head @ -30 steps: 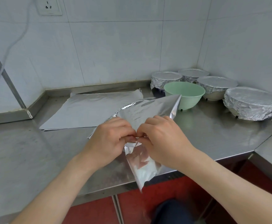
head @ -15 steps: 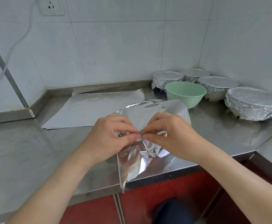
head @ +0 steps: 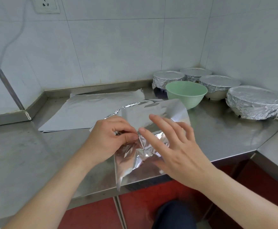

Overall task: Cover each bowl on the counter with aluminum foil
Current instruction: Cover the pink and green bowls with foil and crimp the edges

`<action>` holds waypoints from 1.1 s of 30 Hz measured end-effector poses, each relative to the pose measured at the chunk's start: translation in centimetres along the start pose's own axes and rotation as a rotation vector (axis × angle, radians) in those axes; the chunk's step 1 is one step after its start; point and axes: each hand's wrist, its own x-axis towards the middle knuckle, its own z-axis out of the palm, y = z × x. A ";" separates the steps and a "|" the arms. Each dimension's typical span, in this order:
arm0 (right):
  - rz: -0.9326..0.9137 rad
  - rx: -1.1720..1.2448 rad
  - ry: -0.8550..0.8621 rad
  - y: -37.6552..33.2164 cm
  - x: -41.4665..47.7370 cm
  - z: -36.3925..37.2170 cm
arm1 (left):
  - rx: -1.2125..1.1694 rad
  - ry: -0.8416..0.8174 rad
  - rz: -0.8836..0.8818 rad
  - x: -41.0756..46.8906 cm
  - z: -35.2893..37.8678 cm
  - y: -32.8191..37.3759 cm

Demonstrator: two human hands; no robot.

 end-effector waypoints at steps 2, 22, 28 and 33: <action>-0.002 -0.018 0.169 -0.3 -0.4 1.1 | 0.006 -0.004 -0.005 0.0 0.2 0.1; -0.149 -0.016 0.359 1.8 -1.9 1.5 | 0.133 -0.081 -0.013 0.4 -0.2 0.6; -0.275 0.009 0.345 1.0 -0.5 2.4 | 0.109 -0.089 -0.046 0.6 -0.2 0.6; -0.291 0.048 0.297 1.4 -1.2 2.3 | 0.115 -0.100 -0.051 0.6 -0.3 0.9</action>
